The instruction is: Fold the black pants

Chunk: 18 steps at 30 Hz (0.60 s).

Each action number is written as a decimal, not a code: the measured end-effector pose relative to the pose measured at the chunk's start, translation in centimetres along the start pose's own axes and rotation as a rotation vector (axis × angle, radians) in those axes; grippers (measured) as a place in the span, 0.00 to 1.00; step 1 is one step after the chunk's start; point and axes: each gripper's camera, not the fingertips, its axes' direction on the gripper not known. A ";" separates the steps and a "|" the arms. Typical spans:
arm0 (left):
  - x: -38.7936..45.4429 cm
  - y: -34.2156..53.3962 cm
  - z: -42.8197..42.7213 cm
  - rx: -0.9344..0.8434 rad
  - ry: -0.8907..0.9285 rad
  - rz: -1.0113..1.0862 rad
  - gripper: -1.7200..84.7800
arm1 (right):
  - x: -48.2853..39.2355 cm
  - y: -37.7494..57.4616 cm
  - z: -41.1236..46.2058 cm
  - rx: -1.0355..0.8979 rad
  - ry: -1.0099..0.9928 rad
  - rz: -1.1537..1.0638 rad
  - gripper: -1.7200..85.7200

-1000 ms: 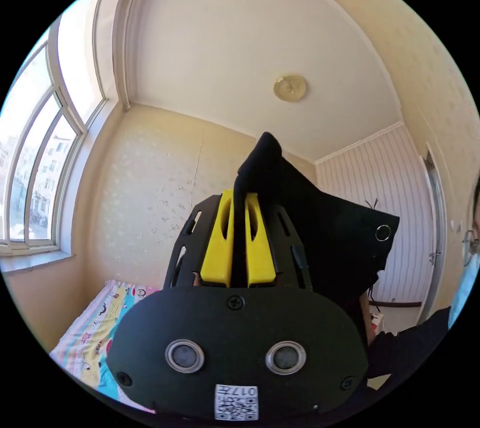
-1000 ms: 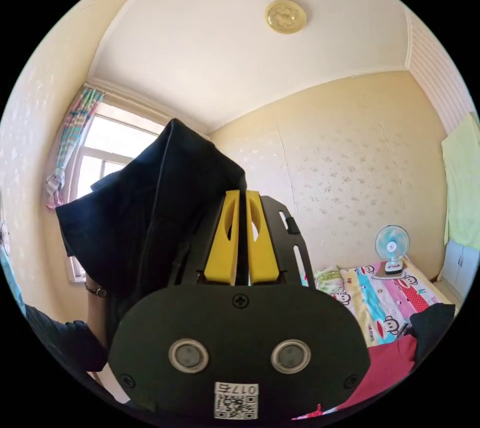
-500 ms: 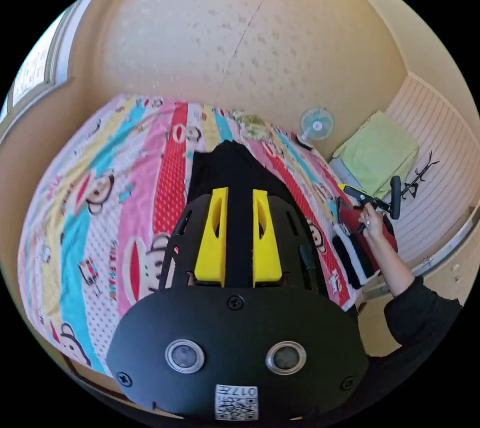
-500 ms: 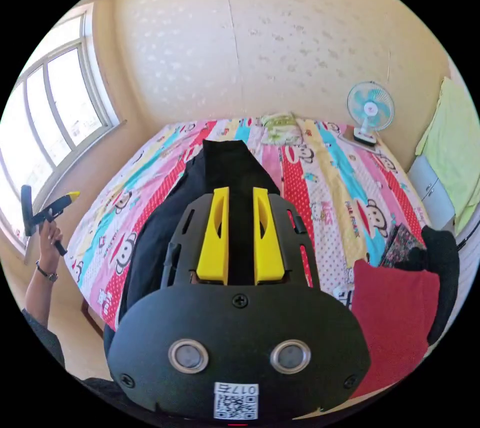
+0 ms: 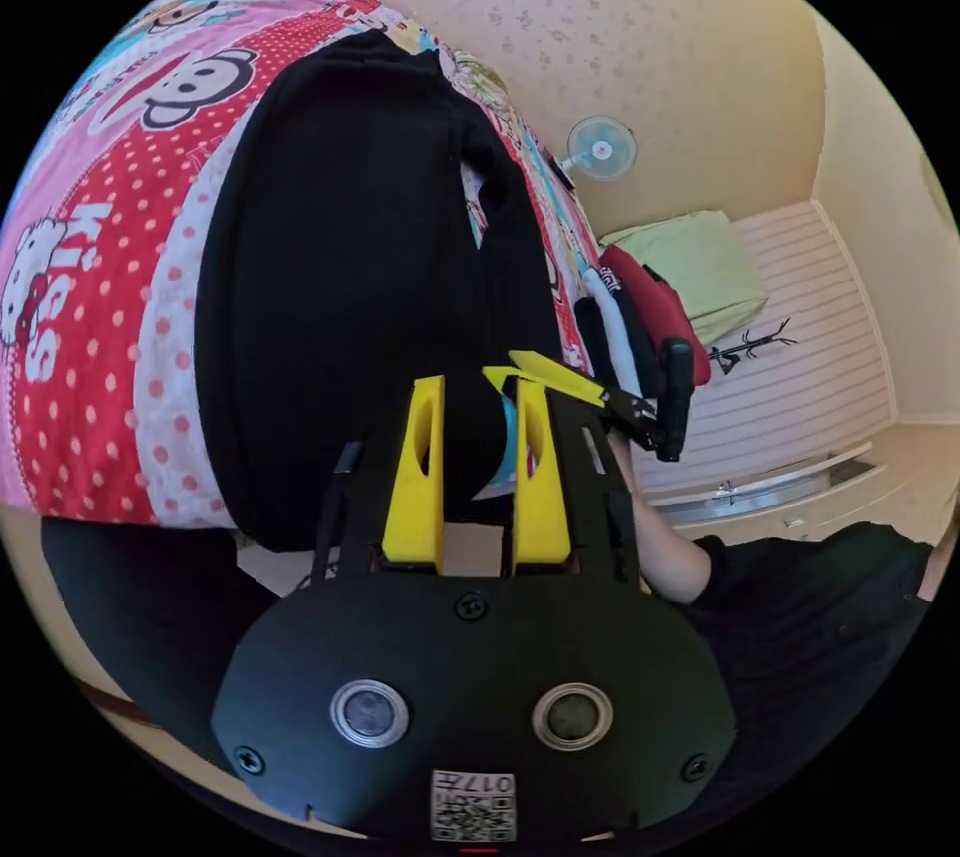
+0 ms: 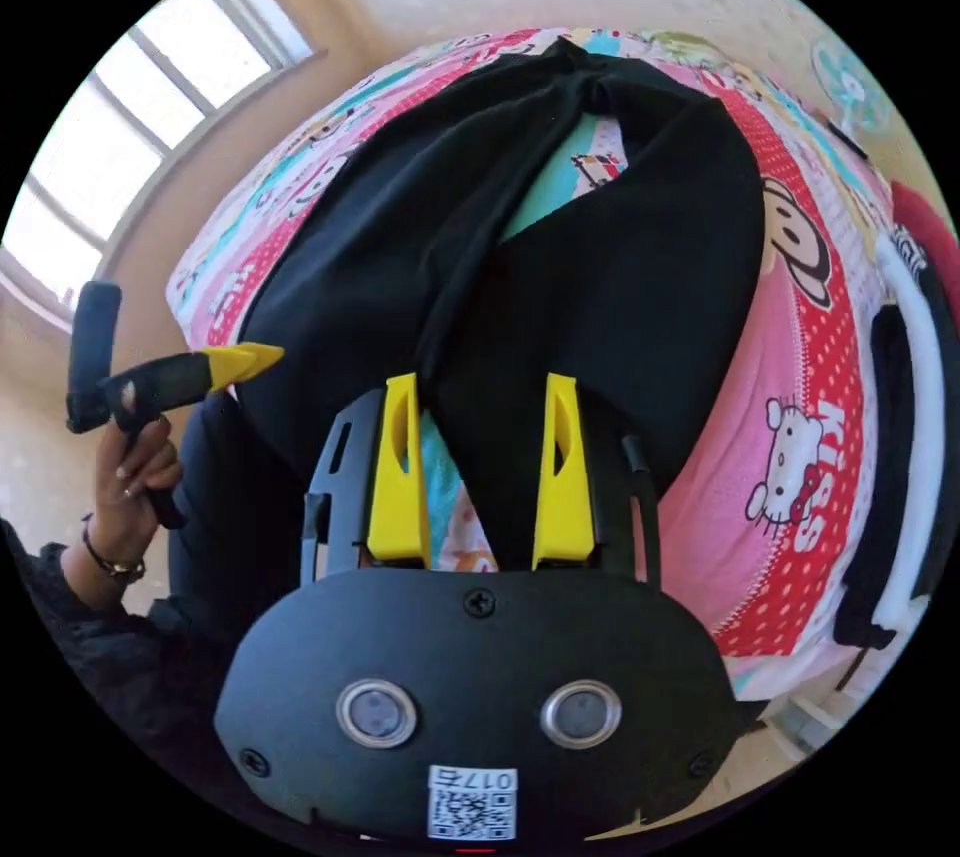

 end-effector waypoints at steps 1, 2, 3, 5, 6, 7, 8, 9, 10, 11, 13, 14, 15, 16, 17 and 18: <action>-0.3 0.3 -0.5 0.003 -0.008 -0.011 0.14 | -0.2 0.3 -0.5 0.005 0.048 -0.036 0.21; -0.8 0.7 -1.7 0.013 -0.028 -0.038 0.14 | 0.8 0.0 -1.3 -0.019 0.020 -0.006 0.20; -1.1 1.1 -3.2 0.034 -0.030 -0.050 0.14 | 1.5 -0.2 -1.9 -0.038 -0.009 0.004 0.19; -1.4 1.7 -5.5 0.067 -0.016 -0.047 0.14 | 5.0 -0.8 -4.4 -0.125 -0.144 0.024 0.16; -1.5 2.0 -7.0 0.079 -0.016 -0.040 0.14 | 5.9 -0.8 -5.0 -0.143 -0.168 0.014 0.15; -1.6 2.1 -7.7 0.083 -0.021 -0.036 0.14 | 7.5 -0.5 -6.5 -0.162 -0.226 -0.037 0.15; -1.6 2.3 -8.9 0.092 -0.039 -0.030 0.14 | 8.5 0.2 -8.0 -0.156 -0.255 -0.083 0.15; -1.7 2.6 -10.1 0.104 -0.058 -0.025 0.14 | 8.7 0.5 -8.6 -0.148 -0.253 -0.105 0.16; -1.8 2.7 -10.6 0.111 -0.064 -0.024 0.14 | 8.3 1.3 -9.7 -0.141 -0.210 -0.173 0.17; -1.8 2.8 -11.4 0.122 -0.066 -0.024 0.14 | 7.0 2.1 -10.0 -0.150 -0.076 -0.252 0.16; -1.9 2.7 -12.3 0.139 -0.048 -0.017 0.14 | 5.4 3.1 -10.3 -0.134 0.115 -0.342 0.14; -1.8 2.5 -12.7 0.146 -0.041 -0.009 0.14 | 5.4 3.2 -11.1 -0.133 0.154 -0.336 0.12; -1.6 2.1 -12.9 0.139 -0.036 -0.009 0.14 | 5.7 3.1 -11.7 -0.136 0.149 -0.312 0.10; -1.5 2.0 -13.0 0.134 -0.029 -0.007 0.14 | 7.2 2.7 -13.9 -0.124 0.107 -0.223 0.08; -1.0 1.7 -13.2 0.130 -0.010 0.012 0.14 | 9.4 2.7 -16.7 -0.077 0.037 -0.126 0.07; -0.4 1.5 -13.6 0.132 0.001 0.040 0.14 | 10.7 2.9 -18.4 -0.043 -0.010 -0.080 0.07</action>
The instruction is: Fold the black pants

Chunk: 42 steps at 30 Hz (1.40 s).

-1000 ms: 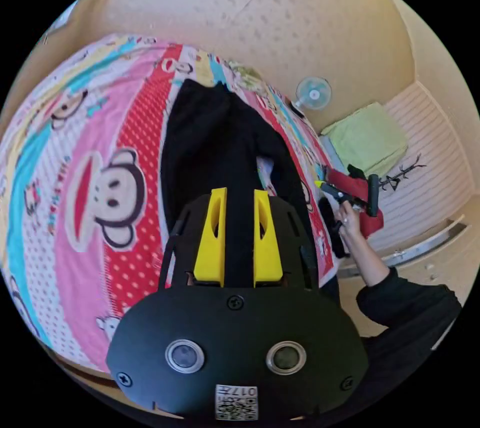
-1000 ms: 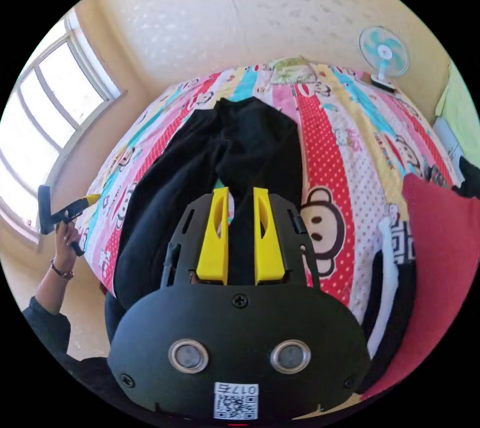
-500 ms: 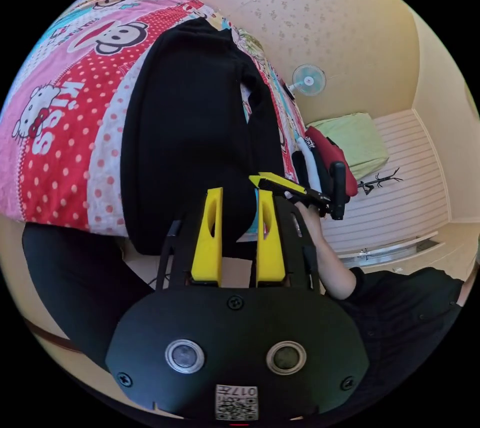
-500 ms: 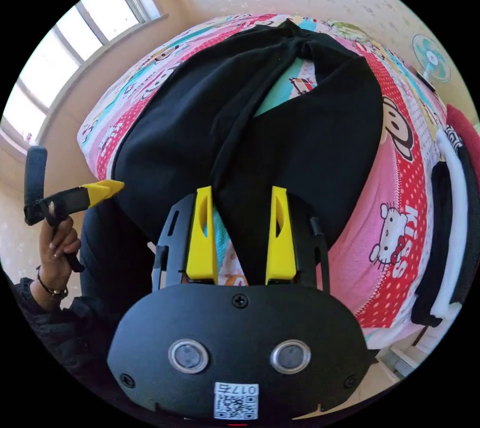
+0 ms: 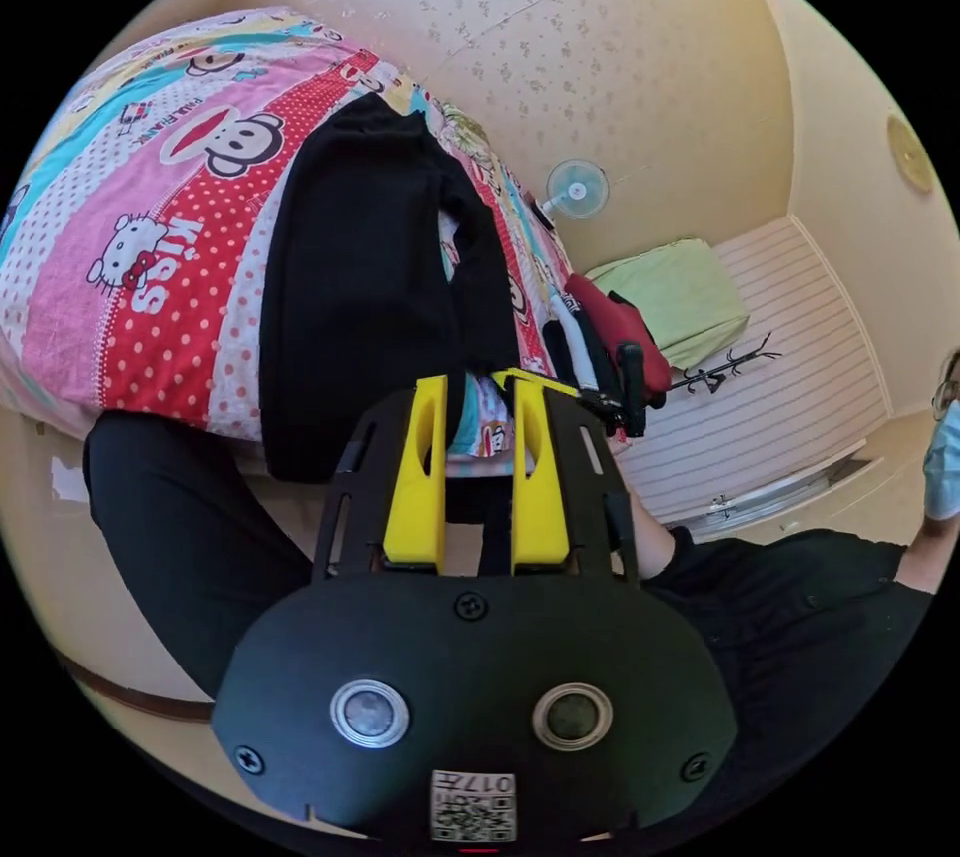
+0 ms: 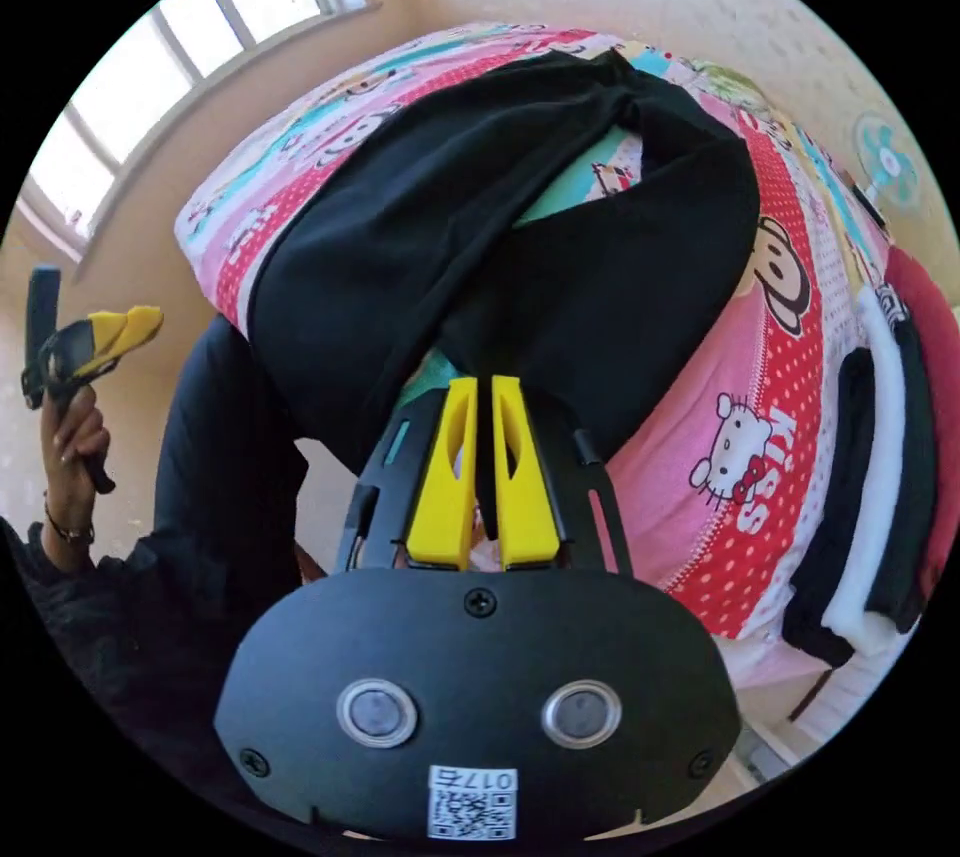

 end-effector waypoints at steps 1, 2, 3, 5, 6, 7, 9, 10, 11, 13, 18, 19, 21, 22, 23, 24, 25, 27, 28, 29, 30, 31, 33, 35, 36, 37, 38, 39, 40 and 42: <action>0.4 -0.1 -0.2 -0.001 0.000 0.013 0.14 | 2.9 1.3 -3.6 0.093 -0.103 0.090 0.07; 1.0 -0.3 -0.6 -0.011 -0.011 0.037 0.14 | 6.8 3.3 -7.5 0.215 -0.246 0.210 0.06; 1.5 -0.4 -0.9 -0.026 -0.026 0.059 0.14 | 9.1 4.6 -9.2 0.282 -0.342 0.289 0.06; 1.9 -0.6 -1.4 -0.046 -0.041 0.085 0.14 | 18.5 11.2 -13.6 0.562 -0.813 0.608 0.06; 1.9 -0.7 -1.7 -0.055 -0.042 0.093 0.14 | 20.4 13.1 -14.0 0.632 -0.918 0.686 0.06; 1.8 -0.8 -1.7 -0.060 -0.041 0.095 0.14 | 23.6 17.2 -14.1 0.760 -1.104 0.858 0.06; 1.3 -1.3 -1.5 -0.082 -0.034 0.085 0.14 | 26.4 23.2 -13.0 0.889 -1.257 1.102 0.06; 1.1 -1.5 -1.4 -0.086 -0.029 0.078 0.14 | 27.5 26.3 -12.7 0.907 -1.216 1.181 0.06; 0.9 -1.8 -1.1 -0.086 -0.010 0.068 0.14 | 28.5 28.3 -13.0 0.847 -1.078 1.184 0.06; 0.8 -2.1 -0.6 -0.089 0.025 0.062 0.14 | 28.9 30.0 -13.5 0.657 -0.833 1.188 0.06; 3.1 -3.0 1.9 -0.199 0.023 0.135 0.14 | 27.8 30.2 -17.2 0.553 -0.507 1.021 0.09; 3.4 -3.1 2.1 -0.211 0.017 0.148 0.14 | 28.0 30.2 -18.0 0.560 -0.457 1.011 0.11; 4.7 -3.2 2.8 -0.256 0.004 0.194 0.14 | 28.7 30.6 -18.4 0.589 -0.450 1.028 0.17; 5.0 -3.3 2.9 -0.266 0.002 0.205 0.14 | 29.5 31.0 -18.2 0.612 -0.477 1.034 0.18; 5.6 -3.4 3.1 -0.281 -0.003 0.226 0.14 | 30.1 31.3 -17.9 0.628 -0.497 1.035 0.18; 6.2 -3.5 3.1 -0.288 -0.012 0.246 0.14 | 30.4 31.4 -17.7 0.630 -0.499 1.028 0.18; 6.4 -3.6 3.1 -0.289 -0.016 0.255 0.14 | 31.1 31.4 -17.0 0.601 -0.477 1.025 0.16; 7.5 -4.1 3.0 -0.293 -0.022 0.293 0.14 | 31.8 31.6 -15.9 0.534 -0.452 1.061 0.11; 7.8 -4.3 3.0 -0.296 -0.021 0.300 0.14 | 31.8 32.1 -15.7 0.560 -0.475 1.045 0.08; 8.3 -4.9 2.9 -0.301 -0.017 0.310 0.15 | 31.2 32.5 -16.0 0.607 -0.522 1.017 0.07; 8.8 -5.5 2.7 -0.301 -0.002 0.319 0.16 | 30.6 32.6 -16.4 0.636 -0.540 0.984 0.07; 9.1 -5.9 2.6 -0.299 0.010 0.323 0.16 | 29.0 32.3 -17.7 0.691 -0.567 0.887 0.06; 10.1 -7.8 2.2 -0.287 0.088 0.316 0.18 | 25.7 30.9 -19.6 0.733 -0.596 0.695 0.06; 10.4 -9.4 2.3 -0.280 0.156 0.294 0.20 | 20.7 27.9 -20.5 0.675 -0.596 0.477 0.06; 10.4 -10.6 2.8 -0.284 0.189 0.275 0.22 | 19.4 27.1 -20.4 0.649 -0.587 0.428 0.06; 10.4 -11.2 3.2 -0.292 0.200 0.263 0.23 | 16.7 25.6 -20.0 0.598 -0.559 0.331 0.06; 10.1 -12.3 4.2 -0.318 0.213 0.229 0.24 | 13.9 24.2 -19.1 0.545 -0.520 0.254 0.06; 9.6 -13.1 5.5 -0.346 0.209 0.194 0.25 | 12.5 23.6 -18.5 0.518 -0.500 0.222 0.06; 9.1 -13.5 6.2 -0.359 0.191 0.177 0.26 | 10.0 22.6 -17.1 0.469 -0.473 0.173 0.06; 6.2 -13.7 9.1 -0.438 0.100 0.059 0.21 | 6.8 21.9 -14.8 0.411 -0.461 0.129 0.06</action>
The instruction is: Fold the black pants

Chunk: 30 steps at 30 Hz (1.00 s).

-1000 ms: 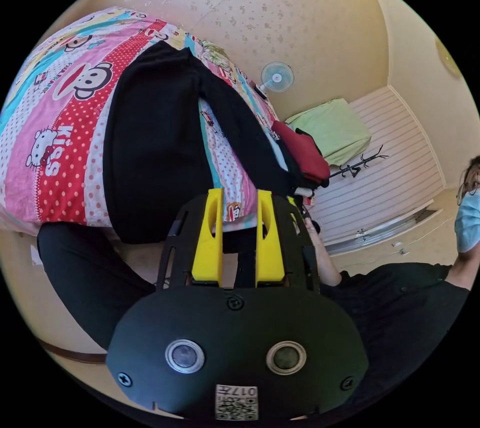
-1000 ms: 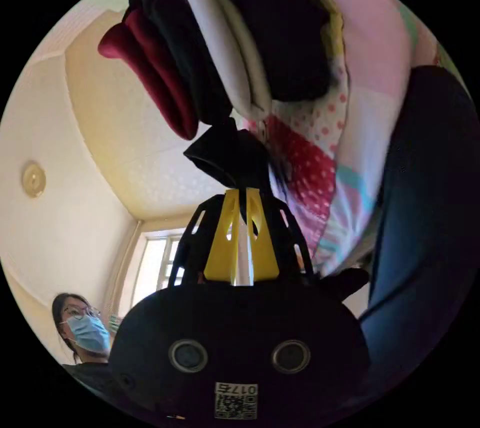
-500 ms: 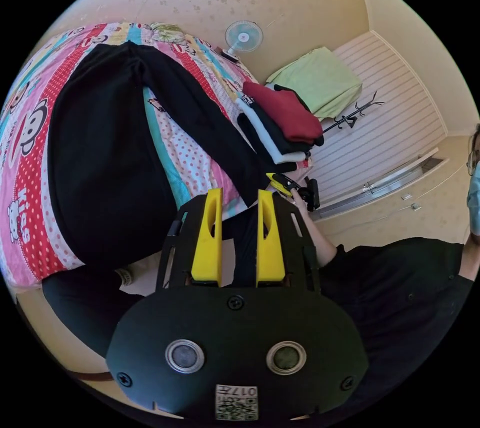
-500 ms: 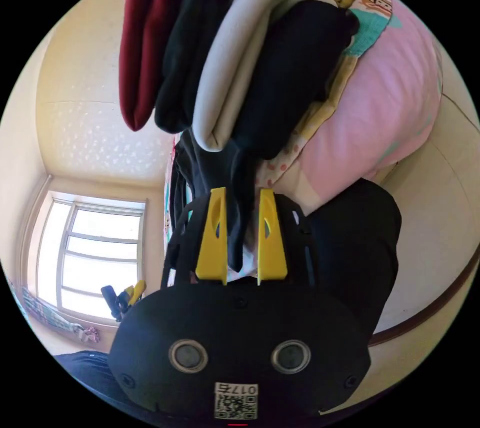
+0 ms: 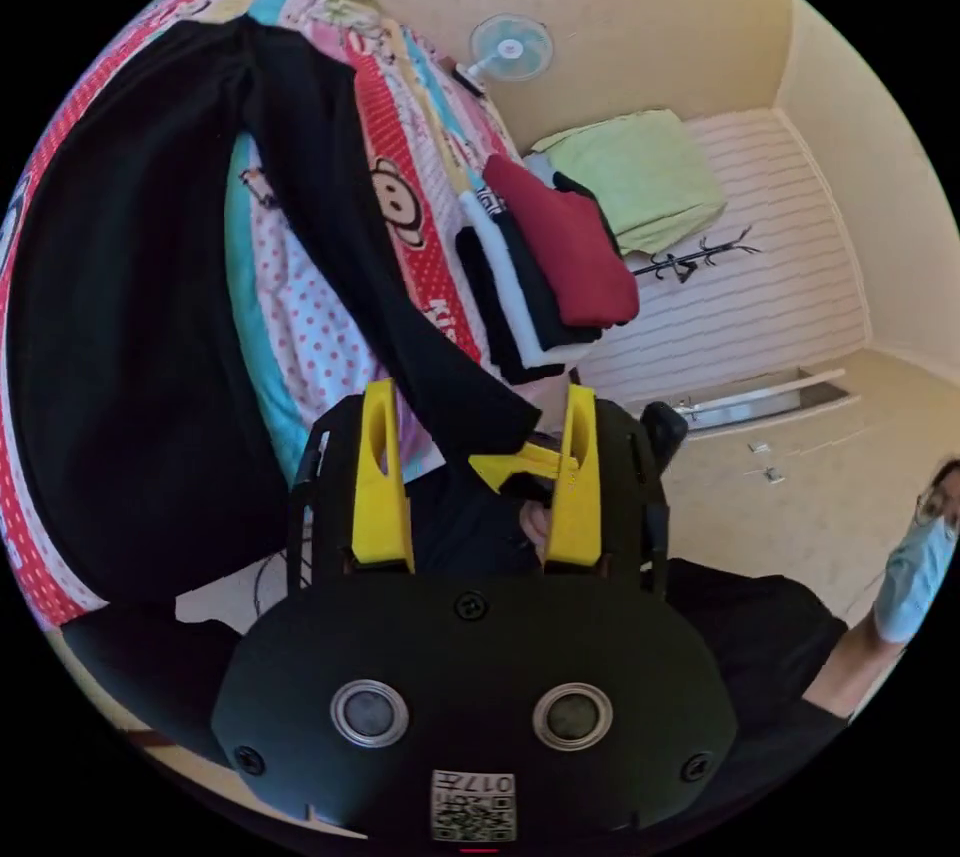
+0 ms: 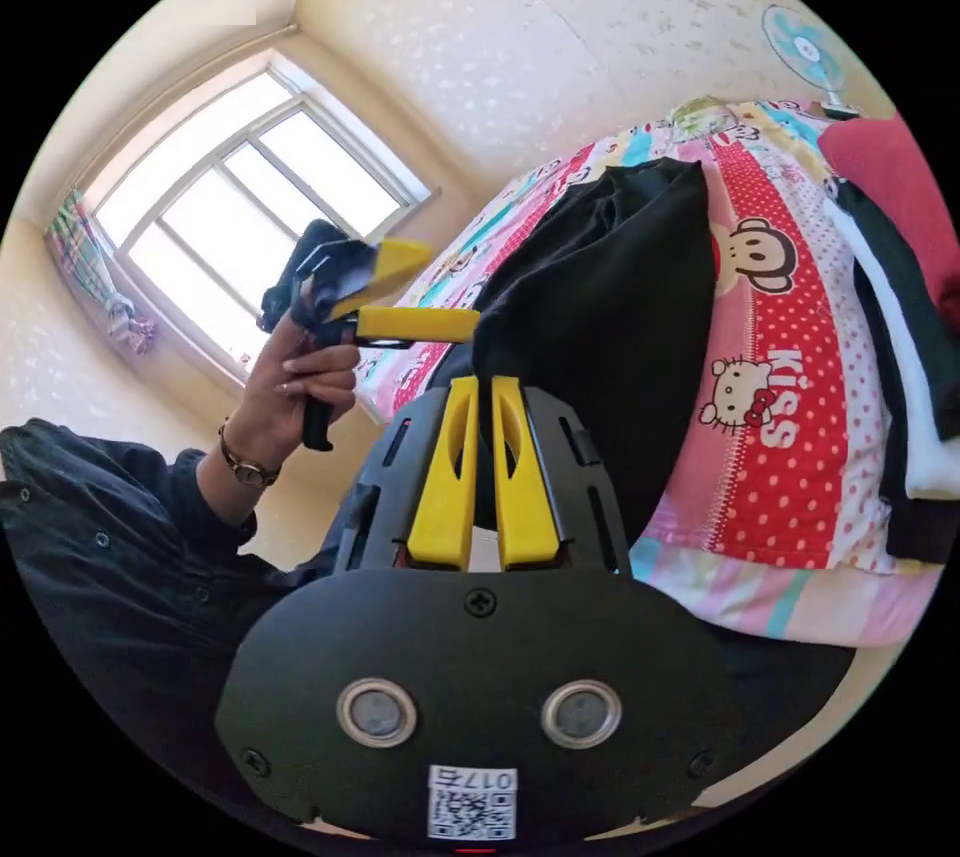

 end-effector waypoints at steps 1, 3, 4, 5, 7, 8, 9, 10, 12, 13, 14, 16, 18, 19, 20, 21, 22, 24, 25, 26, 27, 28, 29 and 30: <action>-0.9 0.0 0.5 -0.020 0.015 -0.034 0.18 | -0.9 0.9 1.8 -0.032 0.003 -0.020 0.06; -3.7 1.2 1.3 0.010 0.152 -0.105 0.08 | -1.7 2.4 4.2 -0.097 0.024 -0.041 0.06; -4.1 1.7 1.3 0.025 0.148 -0.115 0.08 | -1.9 3.5 5.2 -0.127 0.051 -0.068 0.06; -4.6 2.5 1.1 0.061 0.144 -0.102 0.08 | -1.8 4.3 5.7 -0.174 0.044 -0.105 0.05; -4.9 3.8 0.2 0.121 0.126 -0.082 0.08 | -1.0 4.7 5.9 -0.276 -0.007 -0.145 0.05; -4.9 4.4 -0.4 0.150 0.102 -0.065 0.08 | -0.3 4.4 5.7 -0.320 -0.025 -0.157 0.06; -4.8 4.8 -0.8 0.168 0.084 -0.046 0.08 | 0.1 4.0 5.5 -0.334 -0.023 -0.159 0.06; -4.7 5.0 -1.0 0.175 0.080 -0.040 0.08 | 1.1 2.4 5.5 -0.361 0.000 -0.167 0.06; -4.0 5.5 -1.8 0.200 0.073 0.003 0.08 | 2.5 -1.5 6.2 -0.385 0.077 -0.170 0.08; -3.7 5.5 -2.0 0.200 0.067 0.019 0.08 | 3.6 -5.0 7.4 -0.397 0.137 -0.157 0.10; -3.0 5.6 -2.2 0.196 0.051 0.050 0.08 | 4.9 -8.7 9.5 -0.405 0.206 -0.132 0.12; -2.2 5.6 -2.6 0.192 0.035 0.087 0.08 | 7.7 -14.2 13.6 -0.416 0.276 -0.105 0.14; -1.4 5.6 -2.9 0.192 0.025 0.123 0.07 | 11.7 -19.3 18.5 -0.429 0.328 -0.049 0.15; -1.2 5.5 -2.9 0.189 0.022 0.132 0.07 | 14.8 -22.6 21.6 -0.423 0.352 0.017 0.16; -0.7 5.4 -3.0 0.179 0.010 0.155 0.07 | 17.8 -25.5 24.3 -0.402 0.366 0.085 0.17; -0.2 5.3 -3.2 0.172 -0.003 0.178 0.07 | 19.2 -26.8 25.6 -0.390 0.366 0.109 0.17; 0.0 5.2 -3.4 0.170 -0.008 0.188 0.07 | 21.6 -29.0 28.2 -0.377 0.387 0.141 0.18; 0.3 5.2 -4.4 0.182 0.005 0.204 0.07 | 24.7 -31.0 32.1 -0.364 0.478 0.183 0.18; 0.2 5.2 -4.7 0.187 0.015 0.204 0.07 | 26.2 -31.5 34.4 -0.358 0.547 0.195 0.18; 0.0 5.4 -5.4 0.200 0.038 0.206 0.08 | 27.3 -31.6 36.5 -0.359 0.637 0.208 0.18; -0.4 5.7 -6.1 0.215 0.057 0.213 0.08 | 27.7 -31.6 37.5 -0.361 0.688 0.208 0.17; -0.7 5.9 -6.6 0.224 0.063 0.217 0.08 | 28.2 -31.5 39.3 -0.371 0.791 0.194 0.13; -1.4 6.2 -7.5 0.243 0.078 0.216 0.08 | 28.2 -31.4 40.6 -0.376 0.889 0.175 0.08; -2.2 6.6 -8.4 0.264 0.104 0.210 0.07 | 27.9 -31.4 41.2 -0.365 0.928 0.150 0.07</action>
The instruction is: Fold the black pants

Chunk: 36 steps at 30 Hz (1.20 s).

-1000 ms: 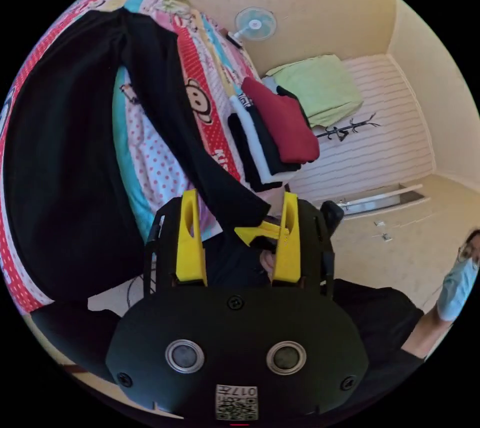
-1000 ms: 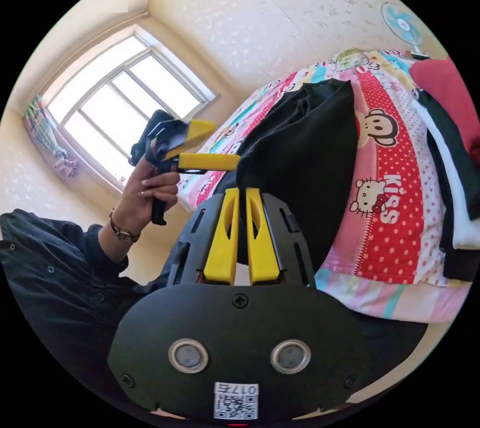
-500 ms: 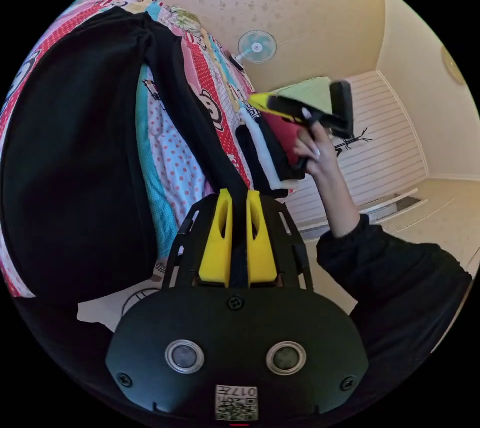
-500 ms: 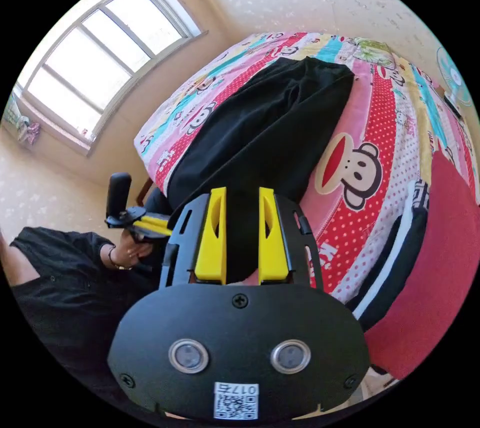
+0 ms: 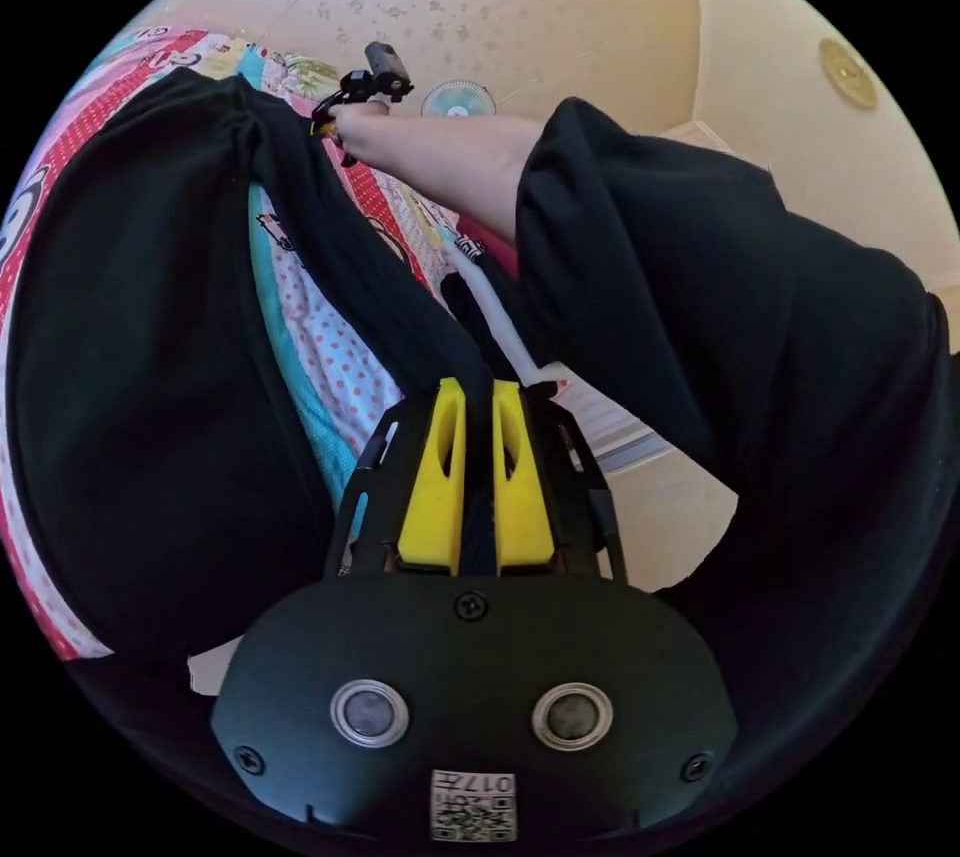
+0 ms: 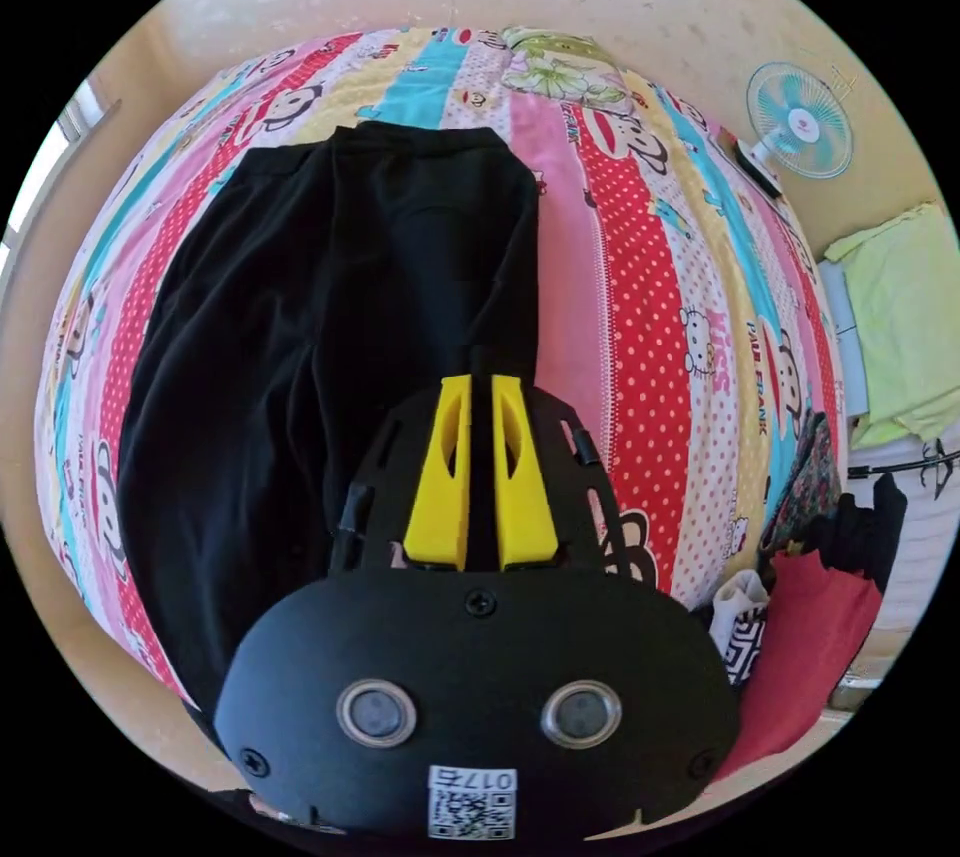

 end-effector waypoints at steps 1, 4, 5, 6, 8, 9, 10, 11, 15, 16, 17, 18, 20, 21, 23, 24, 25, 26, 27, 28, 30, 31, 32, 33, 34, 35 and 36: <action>-0.3 0.1 -0.6 0.015 0.013 -0.007 0.07 | -1.5 0.2 -0.5 0.068 0.057 -0.038 0.06; -0.6 0.3 -3.2 0.095 0.086 0.013 0.07 | -5.9 0.6 -2.1 0.169 0.005 -0.119 0.05; -0.2 0.6 -4.3 0.120 0.075 0.028 0.07 | -7.4 1.0 -3.1 0.218 -0.056 -0.123 0.04; 0.1 1.0 -5.5 0.142 0.054 0.037 0.07 | -8.1 1.2 -3.5 0.243 -0.095 -0.118 0.04; 0.0 2.0 -7.8 0.182 0.007 0.019 0.07 | -10.8 1.6 -4.7 0.296 -0.296 -0.102 0.04; -0.5 2.9 -9.6 0.211 -0.026 -0.012 0.07 | -11.5 1.7 -4.7 0.302 -0.342 -0.104 0.04; -0.8 3.4 -10.5 0.225 -0.040 -0.033 0.07 | -13.1 2.0 -4.4 0.313 -0.420 -0.117 0.04; -1.5 4.3 -12.1 0.250 -0.055 -0.082 0.07 | -14.8 2.3 -3.8 0.321 -0.497 -0.153 0.04; -3.2 7.1 -14.6 0.284 -0.076 -0.223 0.07 | -20.4 3.4 0.1 0.222 -0.630 -0.241 0.04; -3.3 7.4 -14.8 0.278 -0.081 -0.238 0.07 | -21.5 4.2 1.8 0.181 -0.632 -0.240 0.04; -3.5 8.1 -15.2 0.274 -0.086 -0.259 0.07 | -22.1 5.1 3.2 0.153 -0.640 -0.255 0.04; -3.7 8.9 -15.7 0.273 -0.103 -0.283 0.08 | -22.2 5.7 3.7 0.144 -0.646 -0.278 0.04; -4.0 10.0 -16.6 0.259 -0.129 -0.313 0.08 | -21.9 8.1 4.1 0.110 -0.737 -0.421 0.05; -4.3 10.7 -17.4 0.256 -0.145 -0.321 0.09 | -21.5 8.9 3.9 0.095 -0.757 -0.446 0.05; -4.7 11.5 -18.6 0.259 -0.162 -0.333 0.10 | -18.4 13.0 2.5 0.047 -0.797 -0.555 0.07; -5.0 11.9 -19.4 0.257 -0.173 -0.346 0.10 | -17.2 14.3 2.0 0.045 -0.783 -0.573 0.08; -5.2 12.0 -19.8 0.254 -0.186 -0.355 0.10 | -14.4 17.3 1.0 0.066 -0.732 -0.589 0.09; -5.5 12.1 -20.6 0.251 -0.218 -0.363 0.11 | -11.1 20.5 0.3 0.094 -0.672 -0.589 0.10; -5.8 11.9 -21.8 0.278 -0.247 -0.353 0.11 | -9.3 22.1 0.0 0.105 -0.646 -0.580 0.11; -5.9 11.7 -22.4 0.298 -0.258 -0.348 0.12 | -5.7 25.4 -0.1 0.117 -0.608 -0.548 0.12; -6.9 9.7 -24.5 0.360 -0.274 -0.314 0.16 | -0.6 30.2 0.6 0.108 -0.598 -0.478 0.14; -7.4 8.8 -24.7 0.358 -0.278 -0.305 0.17 | 2.3 33.4 1.6 0.088 -0.611 -0.416 0.15; -8.6 6.8 -24.7 0.322 -0.275 -0.309 0.19 | 4.8 36.5 2.8 0.068 -0.645 -0.344 0.16; -9.9 4.5 -24.2 0.272 -0.263 -0.310 0.20 | 5.7 38.0 3.5 0.057 -0.673 -0.308 0.17; -10.5 3.4 -23.9 0.242 -0.252 -0.314 0.20 | 7.0 40.8 5.1 0.028 -0.748 -0.248 0.17; -11.5 1.3 -23.1 0.198 -0.241 -0.315 0.20 | 7.8 43.3 6.3 0.043 -0.832 -0.196 0.18; -12.2 -0.3 -22.1 0.176 -0.266 -0.312 0.19 | 8.4 44.6 6.3 0.105 -0.872 -0.165 0.17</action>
